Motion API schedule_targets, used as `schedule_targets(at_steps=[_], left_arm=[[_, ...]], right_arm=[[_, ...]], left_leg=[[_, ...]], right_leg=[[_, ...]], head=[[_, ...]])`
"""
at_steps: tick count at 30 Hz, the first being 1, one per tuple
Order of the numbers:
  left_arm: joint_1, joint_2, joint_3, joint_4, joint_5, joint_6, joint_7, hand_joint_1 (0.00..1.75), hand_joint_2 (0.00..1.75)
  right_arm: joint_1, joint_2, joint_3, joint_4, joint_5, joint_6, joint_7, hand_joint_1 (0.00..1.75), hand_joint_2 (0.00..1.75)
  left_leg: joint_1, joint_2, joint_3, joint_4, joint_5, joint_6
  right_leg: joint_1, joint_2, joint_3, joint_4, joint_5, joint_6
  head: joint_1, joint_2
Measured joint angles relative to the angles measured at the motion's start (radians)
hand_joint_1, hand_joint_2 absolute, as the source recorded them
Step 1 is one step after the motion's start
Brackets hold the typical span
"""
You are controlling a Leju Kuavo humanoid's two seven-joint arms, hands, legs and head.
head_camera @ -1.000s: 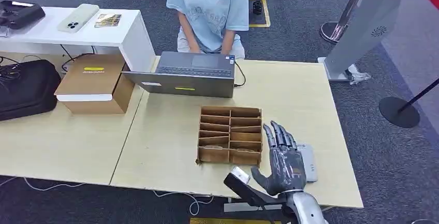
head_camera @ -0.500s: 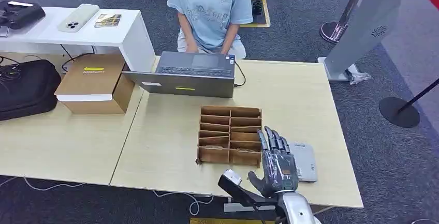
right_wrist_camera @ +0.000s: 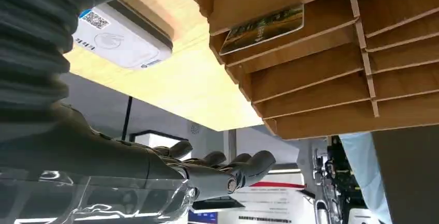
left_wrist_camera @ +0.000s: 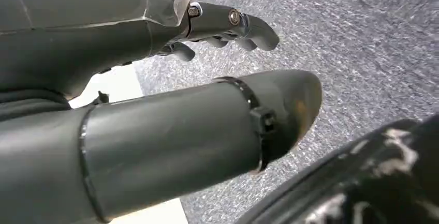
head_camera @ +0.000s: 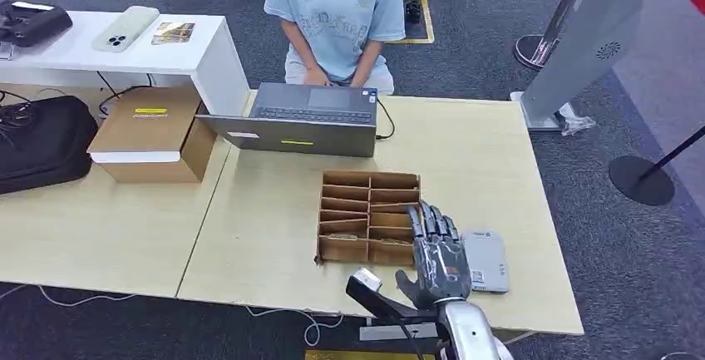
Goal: Pass the card to the sensor for recognition and then transmit it.
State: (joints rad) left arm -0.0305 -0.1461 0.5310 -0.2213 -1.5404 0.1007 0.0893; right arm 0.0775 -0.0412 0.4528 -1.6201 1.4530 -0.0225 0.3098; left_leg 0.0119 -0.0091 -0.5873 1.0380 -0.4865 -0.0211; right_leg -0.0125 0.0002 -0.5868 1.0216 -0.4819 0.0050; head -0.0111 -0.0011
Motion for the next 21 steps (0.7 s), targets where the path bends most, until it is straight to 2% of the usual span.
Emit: schedule_targets(at_steps=[1,5,7,9,10,11,14,15,17,21], left_arm=[[0.0,0.0,0.0,0.0,0.0,0.0,0.0,0.0,0.0],[0.0,0.0,0.0,0.0,0.0,0.0,0.0,0.0,0.0],[0.0,0.0,0.0,0.0,0.0,0.0,0.0,0.0,0.0],[0.001,0.0,0.0,0.0,0.0,0.0,0.0,0.0,0.0],[0.001,0.0,0.0,0.0,0.0,0.0,0.0,0.0,0.0],[0.001,0.0,0.0,0.0,0.0,0.0,0.0,0.0,0.0],[0.002,0.0,0.0,0.0,0.0,0.0,-0.003,0.0,0.0],[0.002,0.0,0.0,0.0,0.0,0.001,-0.003,0.0,0.0],[0.005,-0.007,-0.001,0.0,0.0,0.007,-0.005,0.0,0.0],[0.004,-0.046,-0.006,0.0,-0.001,0.038,0.023,0.0,0.0]], right_arm=[[-0.002,0.003,0.0,0.004,0.0,0.0,0.0,0.75,1.75],[-0.007,0.008,0.0,0.019,0.0,0.0,0.0,0.79,1.75],[-0.008,0.01,0.0,0.025,0.0,0.0,0.0,0.93,1.75],[-0.008,0.012,0.0,0.029,0.0,0.0,0.0,0.99,1.75],[-0.009,0.013,0.0,0.032,0.0,0.0,0.0,0.68,1.75],[-0.01,0.014,0.0,0.035,0.0,0.0,0.0,0.66,1.75],[-0.014,0.019,0.0,0.046,0.012,0.0,0.002,0.75,1.75],[-0.016,0.021,0.0,0.049,0.015,-0.001,0.003,0.73,1.75],[-0.017,0.024,0.0,0.054,0.022,-0.005,0.006,0.59,1.75],[-0.018,0.033,0.0,0.064,0.032,-0.009,0.011,0.56,1.75]], left_leg=[[0.0,0.0,0.0,0.0,0.0,0.0],[0.0,0.0,0.0,0.0,0.0,0.0],[0.0,0.0,0.0,0.0,0.0,0.0],[0.0,0.0,0.0,0.0,0.0,0.0],[0.0,0.0,0.0,0.0,0.0,0.0],[0.0,0.0,0.0,0.0,0.0,0.0],[0.0,0.0,0.0,0.0,0.0,0.0],[0.0,0.0,0.0,0.0,0.0,0.0],[0.0,0.0,0.0,0.0,0.0,0.0],[-0.001,-0.001,0.0,0.0,0.0,0.0]], right_leg=[[0.0,0.0,0.0,0.0,0.0,0.0],[0.0,0.0,0.0,0.0,0.0,0.0],[0.0,0.0,0.0,0.0,0.0,0.0],[0.0,0.0,0.0,0.0,0.0,0.0],[0.0,0.0,0.0,0.0,0.0,0.0],[0.0,0.0,0.0,0.0,0.0,0.0],[0.0,0.0,0.0,0.0,0.0,0.0],[0.0,0.0,0.0,0.0,0.0,0.0],[0.0,0.0,0.0,0.0,0.0,0.0],[-0.001,0.0,0.0,0.0,0.0,0.0]], head=[[0.0,0.0],[0.0,0.0],[0.0,0.0],[0.0,0.0],[0.0,0.0],[0.0,0.0],[0.0,0.0],[0.0,0.0],[0.0,0.0],[0.0,0.0]])
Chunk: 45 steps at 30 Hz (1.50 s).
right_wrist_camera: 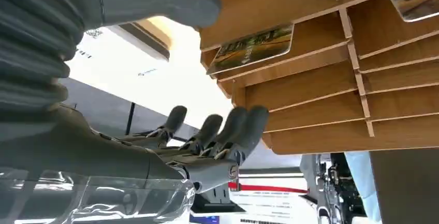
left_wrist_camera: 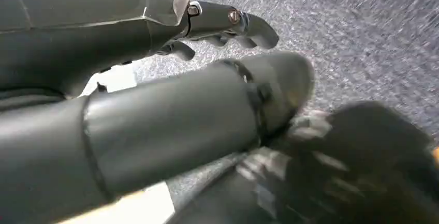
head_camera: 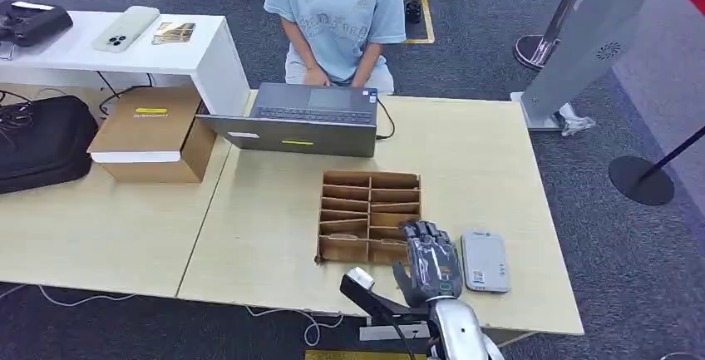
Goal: Pass the card to the sensor for recognition and then transmit it.
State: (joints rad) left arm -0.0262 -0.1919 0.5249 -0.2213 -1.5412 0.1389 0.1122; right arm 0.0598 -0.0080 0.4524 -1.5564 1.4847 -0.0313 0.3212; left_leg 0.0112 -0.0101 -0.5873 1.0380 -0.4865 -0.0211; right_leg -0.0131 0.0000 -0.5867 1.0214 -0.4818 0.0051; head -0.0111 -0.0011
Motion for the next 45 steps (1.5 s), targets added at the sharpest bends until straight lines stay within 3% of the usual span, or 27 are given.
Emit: schedule_targets(at_steps=[9,21,24,26,30,32,33,36,45], left_arm=[[0.0,-0.003,-0.006,0.0,0.0,-0.001,-0.002,0.0,0.0],[0.0,-0.003,-0.012,0.0,0.0,-0.002,-0.008,0.0,0.0],[0.0,-0.003,-0.013,0.0,0.0,-0.002,-0.008,0.0,0.0],[0.0,-0.003,-0.013,0.0,0.0,-0.002,-0.008,0.0,0.0],[0.0,-0.001,-0.016,0.0,0.0,-0.002,-0.018,0.0,0.0],[-0.002,0.0,-0.019,0.0,0.0,-0.003,-0.023,0.0,0.0],[-0.005,-0.001,-0.02,0.0,0.0,-0.003,-0.024,0.0,0.0],[-0.01,-0.008,-0.022,0.0,0.0,-0.004,-0.029,0.0,0.0],[-0.012,-0.013,-0.024,0.0,0.0,-0.006,-0.035,0.0,0.0]], right_arm=[[0.0,0.005,-0.002,0.013,0.002,-0.006,0.0,0.58,1.75],[-0.008,0.005,-0.004,0.035,0.005,-0.007,0.0,0.84,1.75],[-0.012,0.005,-0.004,0.043,0.01,-0.007,0.0,0.99,1.75],[-0.014,0.005,-0.004,0.047,0.013,-0.008,0.0,1.31,1.75],[-0.024,0.006,-0.004,0.059,0.013,-0.013,-0.003,1.47,1.75],[-0.03,0.006,-0.004,0.063,0.014,-0.017,-0.004,1.64,1.75],[-0.033,0.006,-0.005,0.065,0.014,-0.018,-0.006,1.61,1.75],[-0.038,0.006,-0.005,0.074,0.013,-0.027,-0.008,1.75,1.75],[-0.04,0.006,-0.006,0.077,0.013,-0.046,-0.011,1.75,1.75]], left_leg=[[0.0,0.0,0.0,0.0,0.0,0.0],[0.0,0.0,0.0,0.0,0.0,0.0],[0.0,-0.001,0.0,0.0,0.0,0.0],[0.0,-0.001,0.0,0.0,0.0,0.0],[0.0,-0.001,0.0,0.0,0.0,0.0],[0.0,-0.001,0.0,0.0,0.0,0.0],[0.0,-0.001,0.0,0.0,0.0,0.0],[0.0,-0.001,0.0,0.0,0.0,0.0],[0.0,0.0,0.0,0.0,0.0,0.0]], right_leg=[[0.0,-0.001,0.0,0.0,0.0,0.0],[0.0,-0.001,0.0,0.0,0.0,0.0],[0.0,-0.001,0.0,0.0,0.0,0.0],[0.0,-0.001,0.0,0.0,0.0,0.0],[0.0,-0.001,0.0,0.0,0.0,0.0],[0.0,-0.001,0.0,0.0,0.0,0.0],[0.0,-0.001,0.0,0.0,0.0,0.0],[0.0,-0.001,0.001,0.0,0.0,0.0],[0.0,-0.001,0.001,0.0,0.0,0.0]], head=[[0.0,0.0],[0.0,0.0],[0.0,0.0],[0.0,0.0],[0.0,0.0],[0.0,0.0],[0.0,0.0],[0.0,0.0],[0.0,0.0]])
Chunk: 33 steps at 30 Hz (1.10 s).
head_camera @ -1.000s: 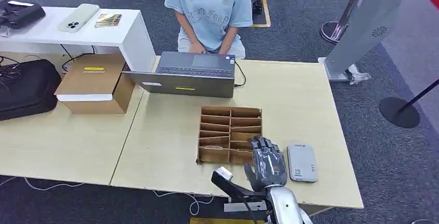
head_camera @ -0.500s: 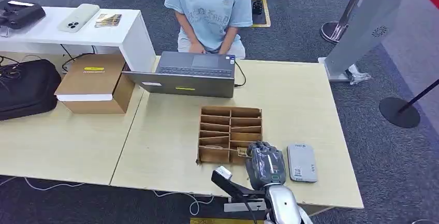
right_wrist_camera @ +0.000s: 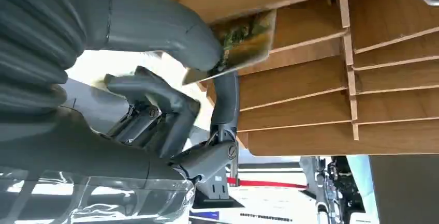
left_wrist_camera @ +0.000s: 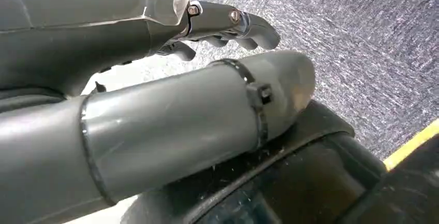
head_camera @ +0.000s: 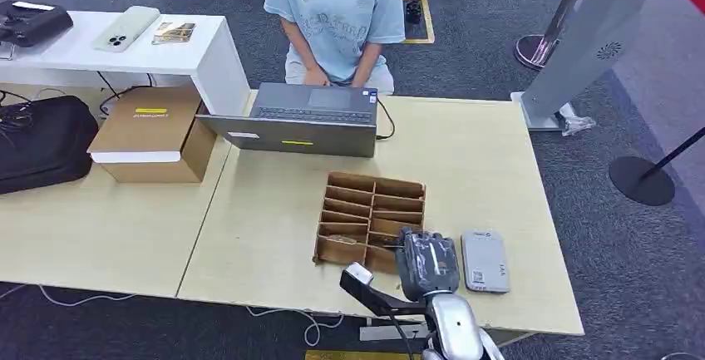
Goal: Pass the card to the sensor for recognition and then transmit it.
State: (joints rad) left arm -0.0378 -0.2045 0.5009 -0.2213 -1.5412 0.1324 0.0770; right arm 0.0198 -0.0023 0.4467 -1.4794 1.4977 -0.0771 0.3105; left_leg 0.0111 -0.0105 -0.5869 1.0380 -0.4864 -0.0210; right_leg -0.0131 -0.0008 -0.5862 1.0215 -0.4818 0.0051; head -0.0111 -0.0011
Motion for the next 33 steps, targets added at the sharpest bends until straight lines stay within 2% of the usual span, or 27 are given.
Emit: schedule_targets(at_steps=[12,18,33], left_arm=[[0.002,-0.016,-0.005,0.0,0.0,0.007,0.014,0.0,0.0],[0.001,-0.011,-0.005,0.0,0.0,-0.005,-0.004,0.0,0.0],[0.001,-0.01,-0.005,0.0,0.0,-0.005,-0.005,0.0,0.0]], right_arm=[[0.0,0.0,0.0,0.0,0.0,-0.011,-0.002,1.75,1.75],[0.0,0.0,0.0,0.0,0.0,-0.014,-0.009,1.75,1.75],[0.0,0.0,-0.003,0.0,-0.002,-0.022,-0.01,1.75,1.75]], left_leg=[[0.0,0.0,0.0,0.0,0.0,0.0],[0.0,0.0,0.0,0.0,0.0,0.0],[0.0,0.0,0.0,0.0,0.0,0.0]], right_leg=[[0.0,0.0,0.0,0.0,0.0,0.0],[0.0,0.0,0.0,0.0,0.0,0.0],[0.0,0.0,0.0,0.0,0.0,0.0]], head=[[0.0,0.0],[0.0,0.0],[0.0,0.0]])
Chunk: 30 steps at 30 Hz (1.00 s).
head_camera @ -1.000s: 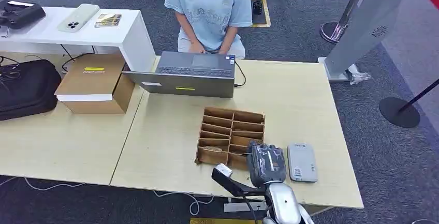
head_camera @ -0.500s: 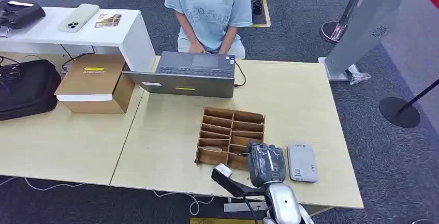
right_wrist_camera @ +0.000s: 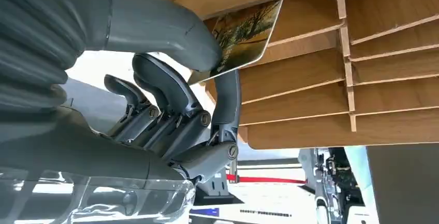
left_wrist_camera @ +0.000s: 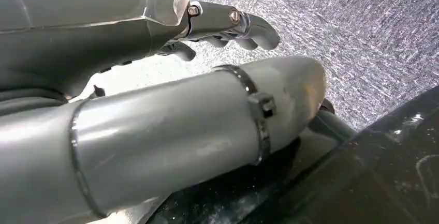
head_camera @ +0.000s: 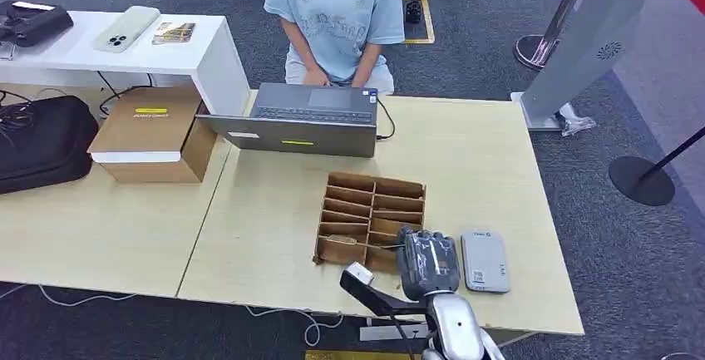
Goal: Pass the card to the sensor for recognition and then transmit it.
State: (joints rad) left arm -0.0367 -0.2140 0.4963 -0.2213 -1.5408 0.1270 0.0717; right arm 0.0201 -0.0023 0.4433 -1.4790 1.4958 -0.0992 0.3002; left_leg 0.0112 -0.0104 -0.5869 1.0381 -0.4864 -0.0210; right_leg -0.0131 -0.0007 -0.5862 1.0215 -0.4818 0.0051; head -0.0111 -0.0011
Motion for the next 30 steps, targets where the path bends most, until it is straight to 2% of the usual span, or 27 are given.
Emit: schedule_targets(at_steps=[30], left_arm=[[0.0,0.0,0.0,0.0,0.002,0.006,0.0,0.0,0.0]], right_arm=[[0.015,0.0,-0.003,-0.03,-0.011,-0.027,-0.018,1.75,1.75]], left_leg=[[0.0,0.0,0.0,0.0,0.0,0.0]], right_leg=[[0.0,0.0,0.0,0.0,0.0,0.0]], head=[[0.0,0.0]])
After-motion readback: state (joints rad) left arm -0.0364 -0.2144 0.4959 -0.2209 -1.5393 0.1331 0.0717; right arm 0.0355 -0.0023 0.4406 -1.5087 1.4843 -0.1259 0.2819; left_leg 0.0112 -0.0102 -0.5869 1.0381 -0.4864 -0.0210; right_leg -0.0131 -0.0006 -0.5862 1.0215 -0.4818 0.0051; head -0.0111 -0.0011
